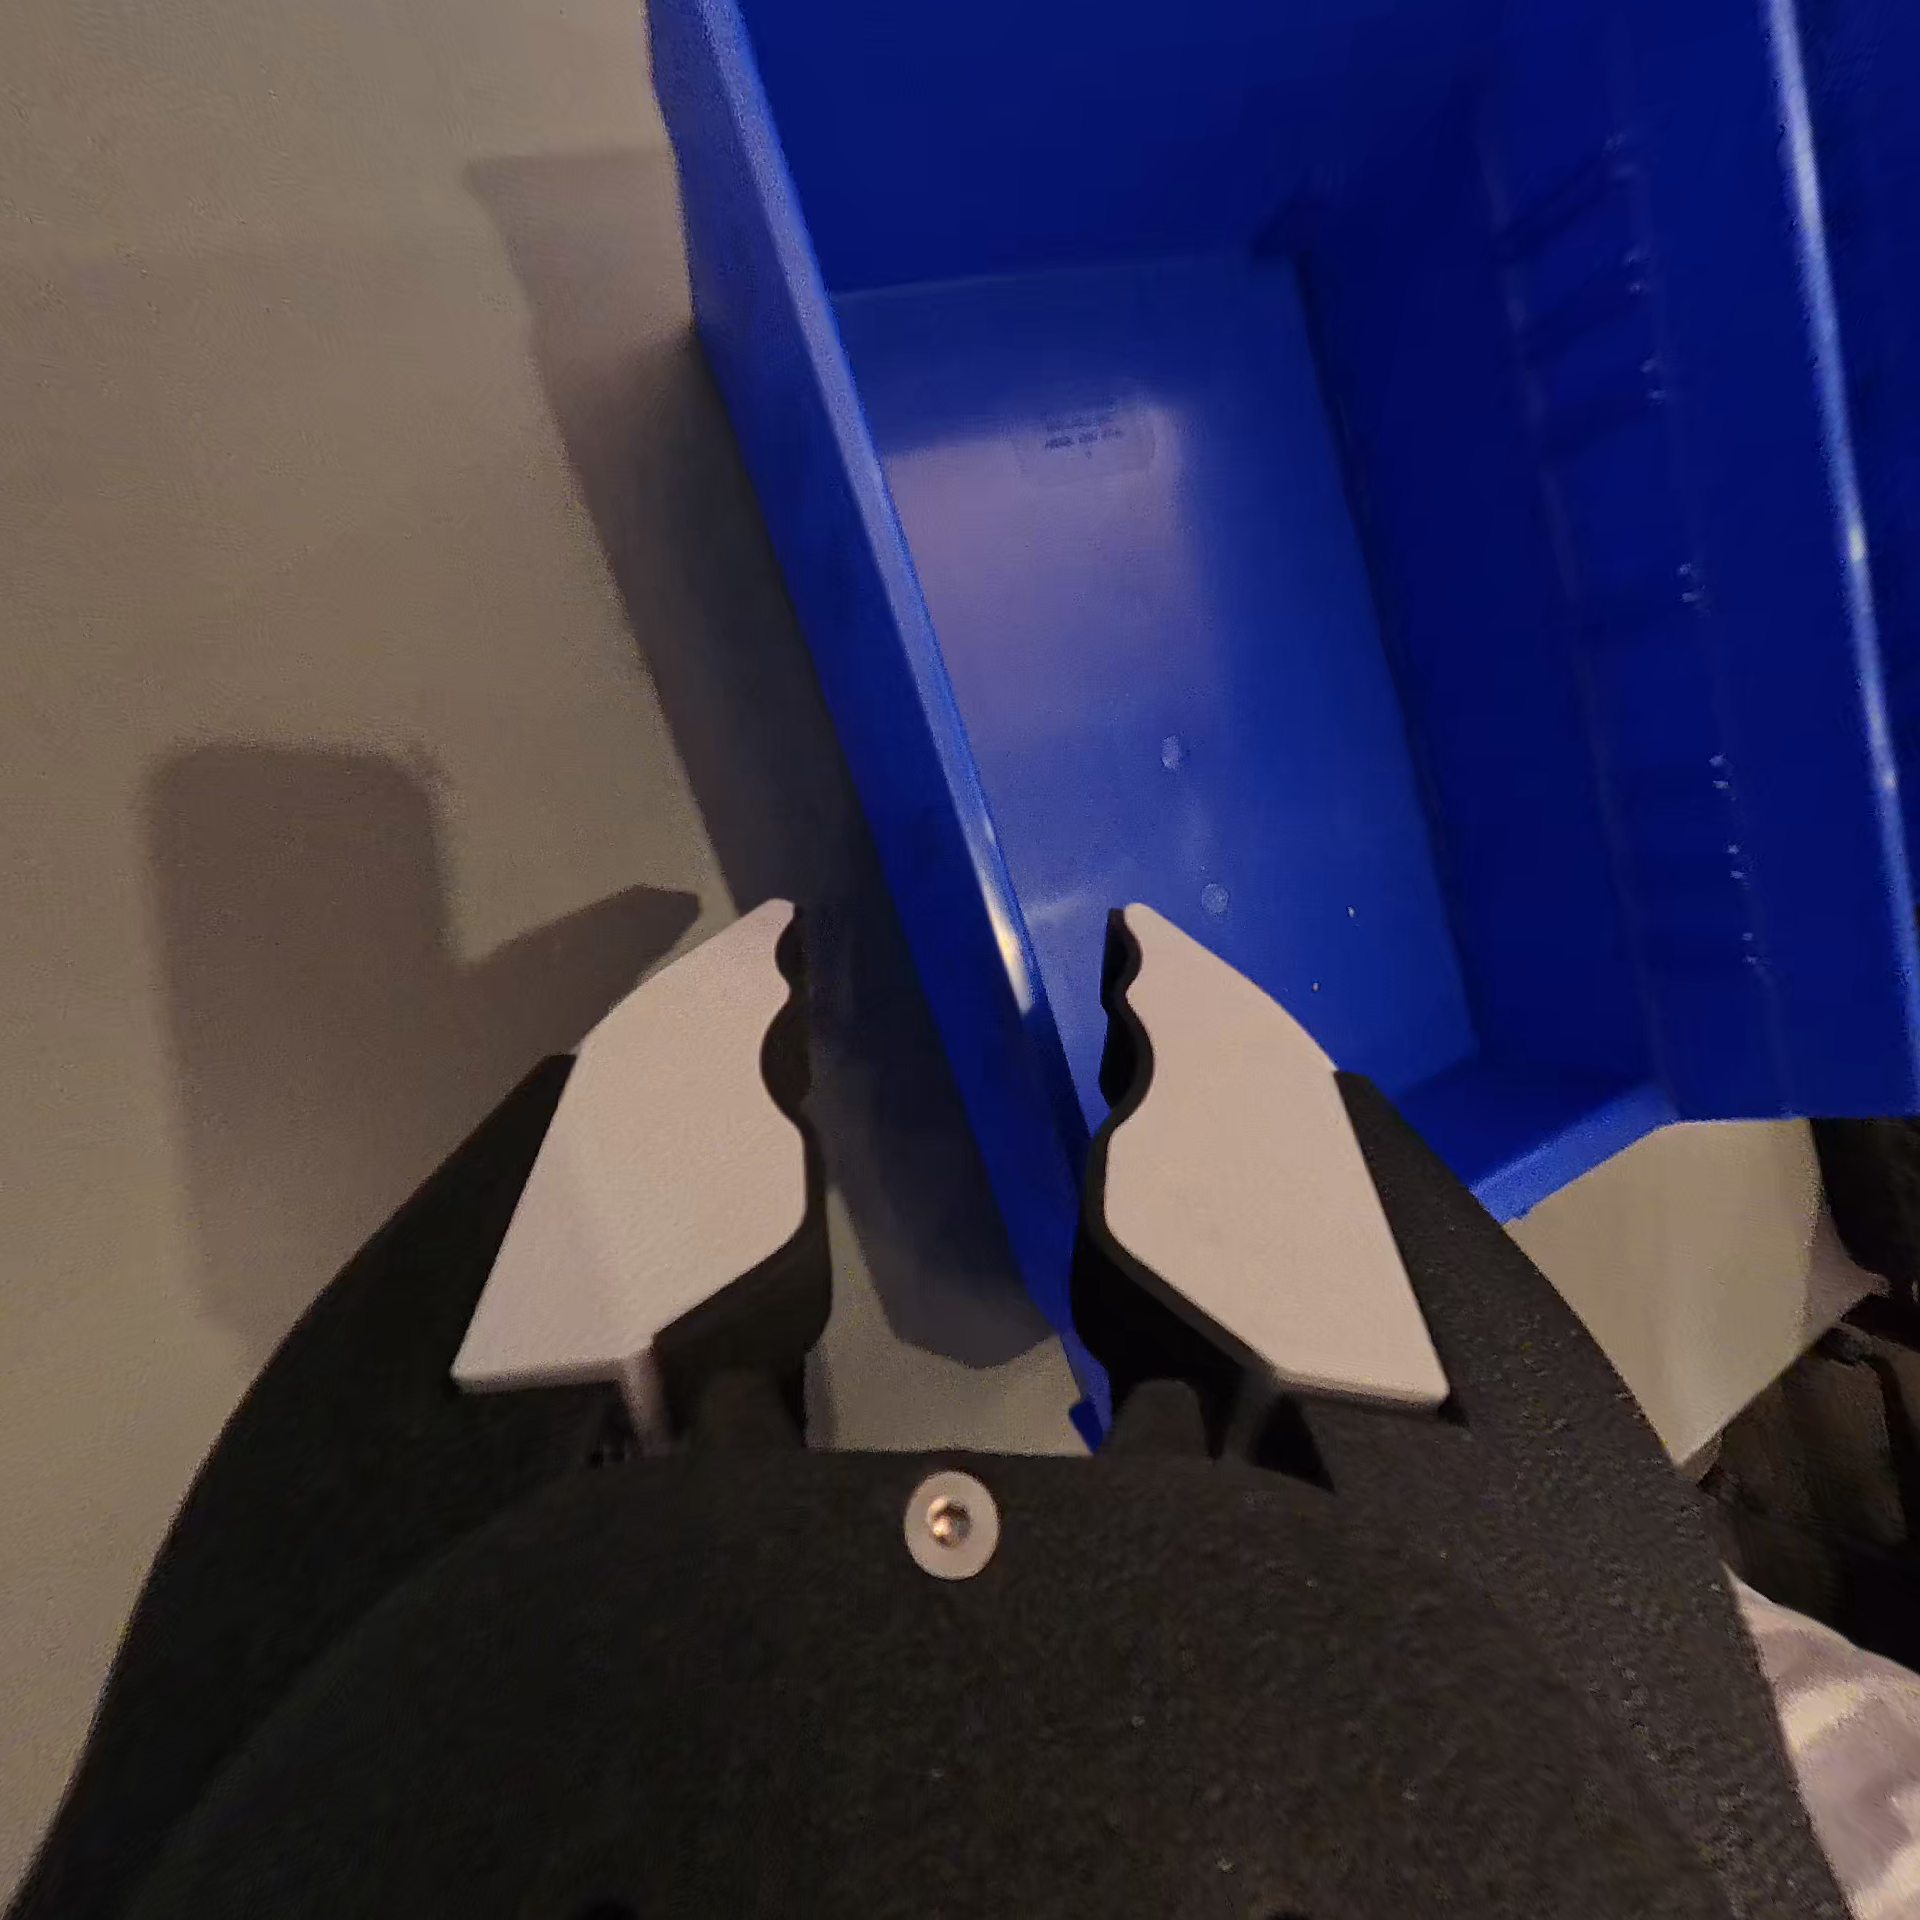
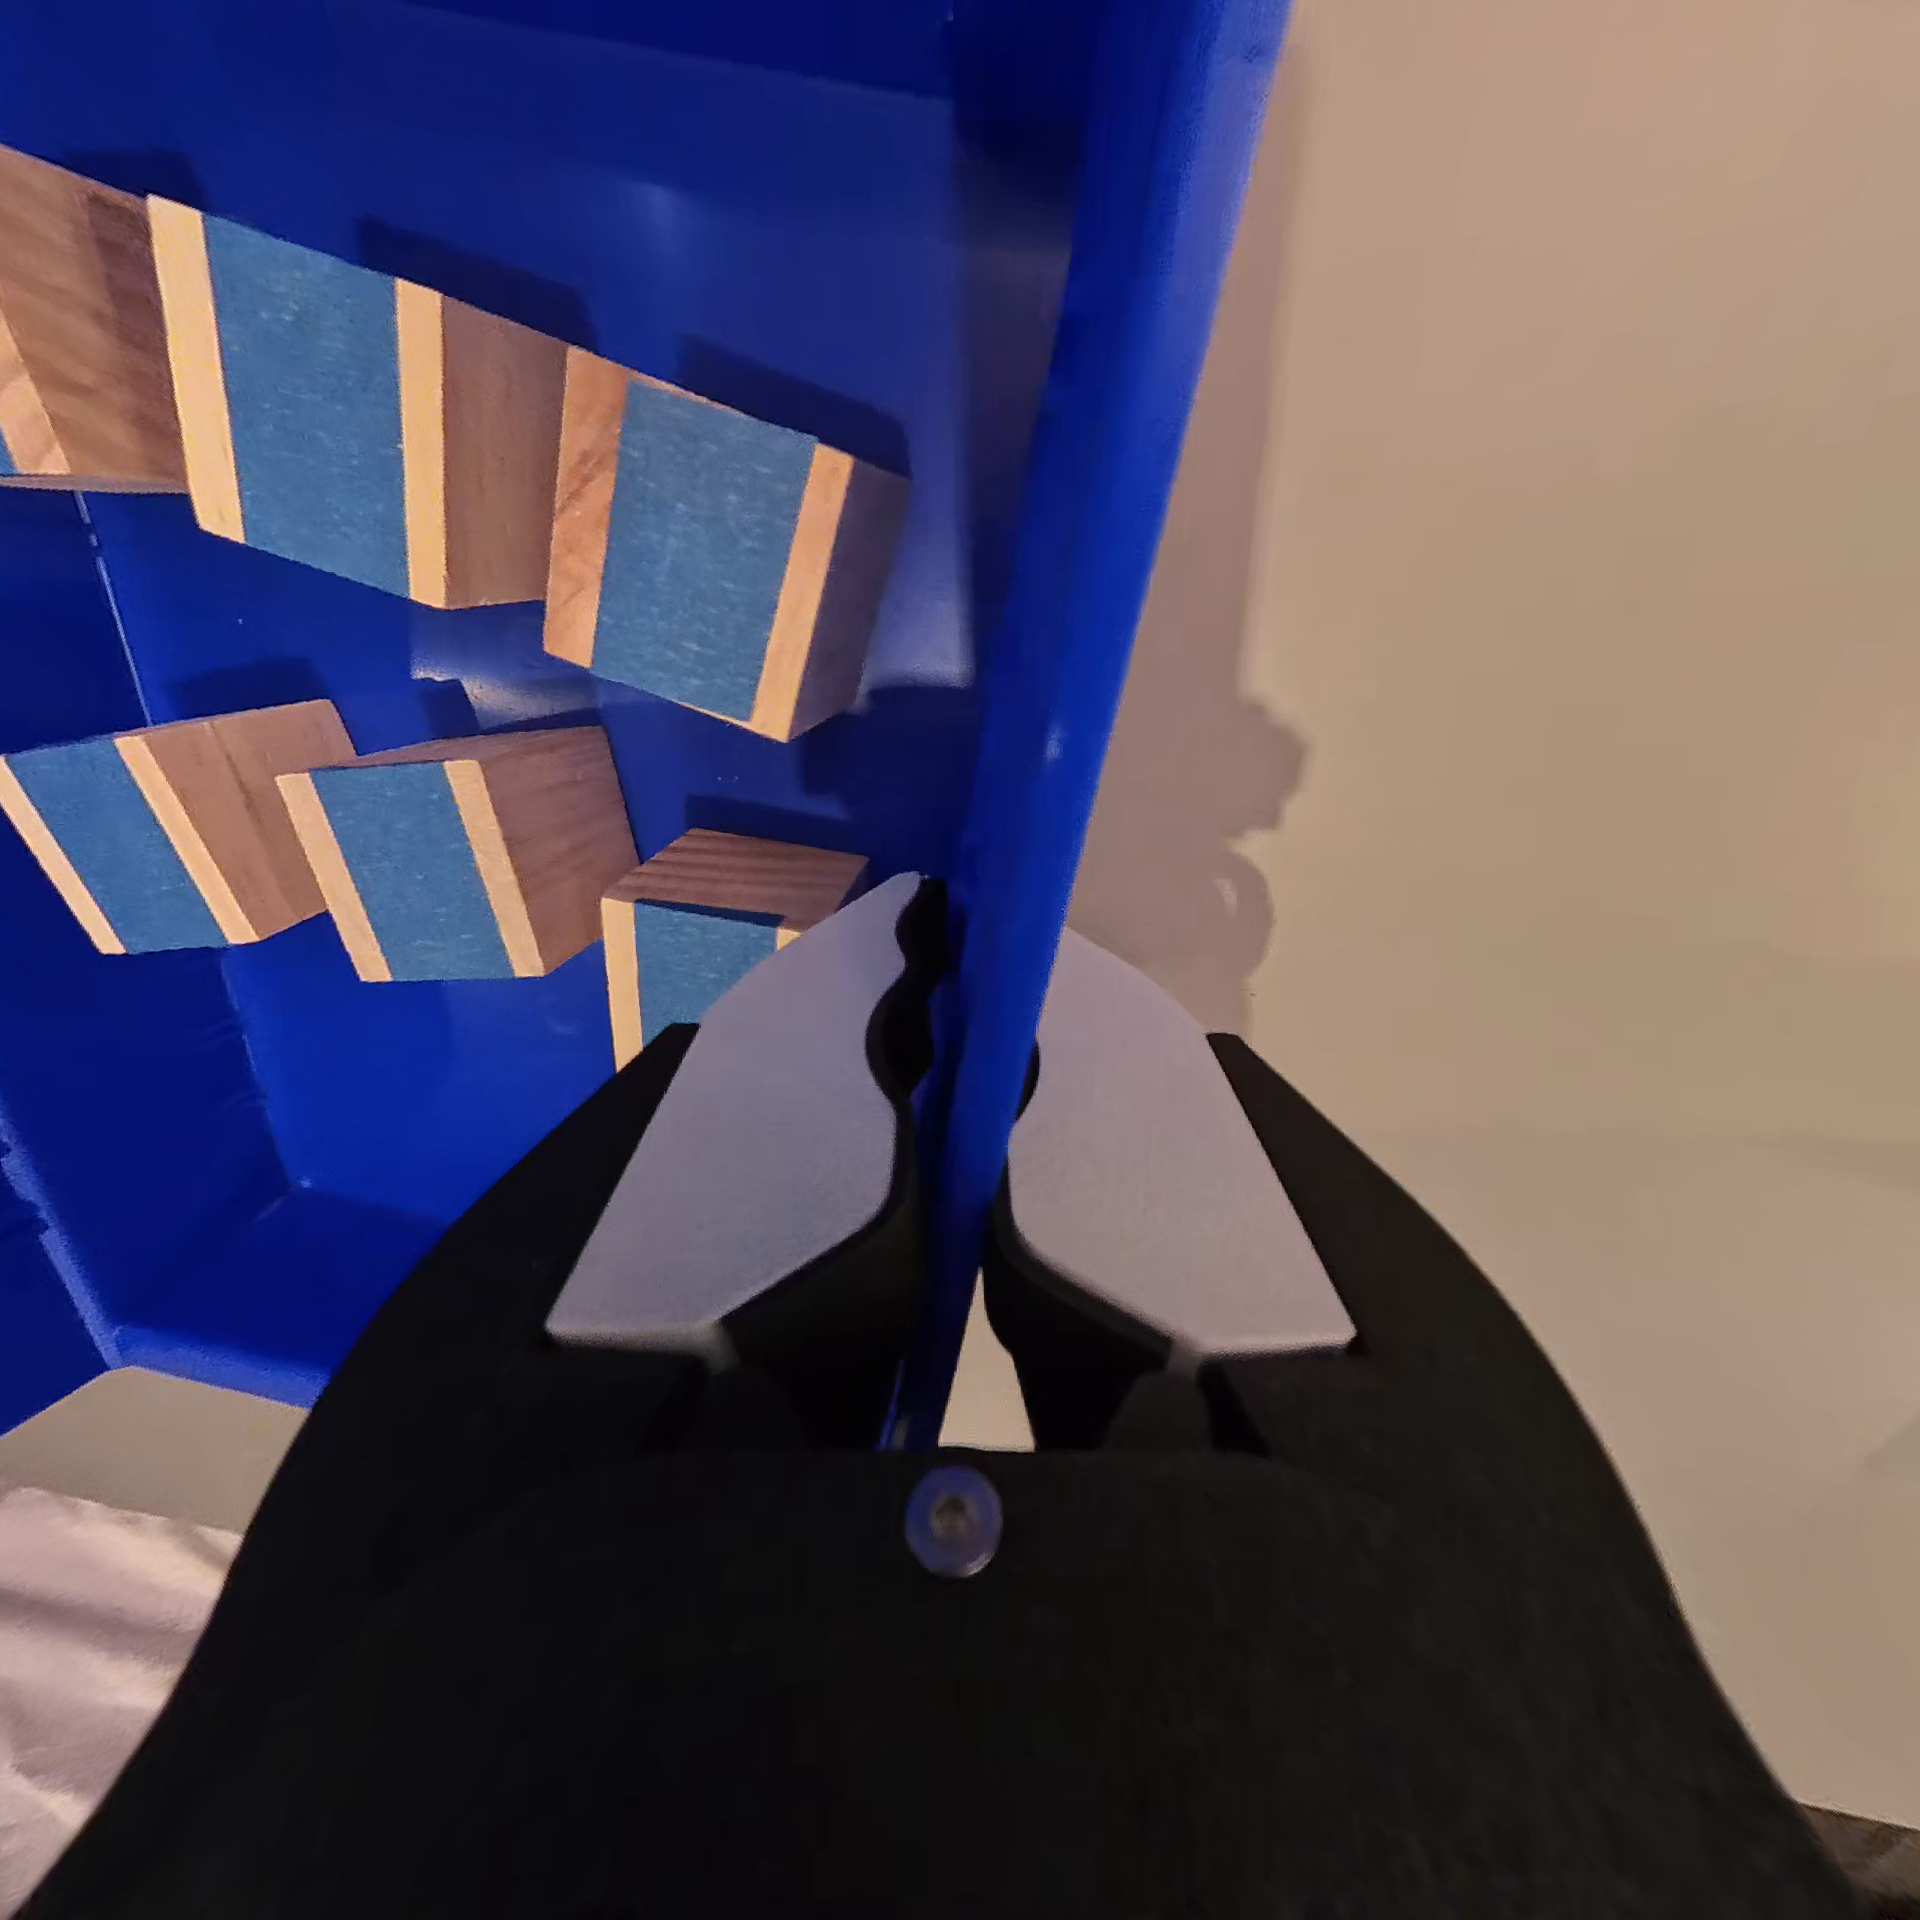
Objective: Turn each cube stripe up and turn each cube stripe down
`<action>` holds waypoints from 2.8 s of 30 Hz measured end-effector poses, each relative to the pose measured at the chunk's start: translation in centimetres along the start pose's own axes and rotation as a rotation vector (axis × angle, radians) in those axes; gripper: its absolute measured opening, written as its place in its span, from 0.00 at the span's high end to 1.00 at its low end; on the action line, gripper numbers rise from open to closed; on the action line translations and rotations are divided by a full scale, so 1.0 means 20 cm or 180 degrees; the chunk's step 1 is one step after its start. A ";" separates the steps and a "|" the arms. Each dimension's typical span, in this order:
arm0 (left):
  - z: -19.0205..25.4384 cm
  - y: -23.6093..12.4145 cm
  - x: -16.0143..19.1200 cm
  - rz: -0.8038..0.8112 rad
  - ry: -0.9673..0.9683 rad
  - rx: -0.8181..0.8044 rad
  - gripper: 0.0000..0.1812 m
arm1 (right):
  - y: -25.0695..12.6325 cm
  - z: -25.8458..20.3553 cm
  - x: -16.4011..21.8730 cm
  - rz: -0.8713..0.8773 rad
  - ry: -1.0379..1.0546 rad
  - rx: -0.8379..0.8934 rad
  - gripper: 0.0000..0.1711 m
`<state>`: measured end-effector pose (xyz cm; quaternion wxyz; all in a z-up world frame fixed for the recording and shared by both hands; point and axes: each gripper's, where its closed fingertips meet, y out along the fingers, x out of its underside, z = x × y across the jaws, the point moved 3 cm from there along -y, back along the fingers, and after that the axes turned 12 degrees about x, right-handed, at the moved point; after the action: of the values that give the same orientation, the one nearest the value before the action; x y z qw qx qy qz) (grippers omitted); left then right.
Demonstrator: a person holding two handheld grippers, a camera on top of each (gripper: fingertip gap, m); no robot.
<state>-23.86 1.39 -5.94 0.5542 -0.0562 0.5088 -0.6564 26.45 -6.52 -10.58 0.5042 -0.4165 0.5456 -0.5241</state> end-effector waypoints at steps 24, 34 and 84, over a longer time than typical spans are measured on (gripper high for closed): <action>-0.20 -0.85 0.39 0.0823 -0.0063 -0.0217 0.73 | -0.81 -0.10 -0.04 -0.0062 0.0059 0.0132 0.97; -0.35 -1.12 0.56 0.1231 -0.0370 -0.0315 0.75 | -1.19 -1.29 -0.42 0.0264 -0.0683 -0.0084 0.97; -0.89 -0.92 0.66 0.0420 -0.0892 -0.0919 0.88 | -0.77 -2.96 -0.53 0.2010 -0.2475 -0.0236 0.80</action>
<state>-52.58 -0.64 -7.50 0.6475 -0.1923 0.5181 -0.5248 -31.63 11.22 2.47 0.7891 -0.4131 0.4350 -0.1322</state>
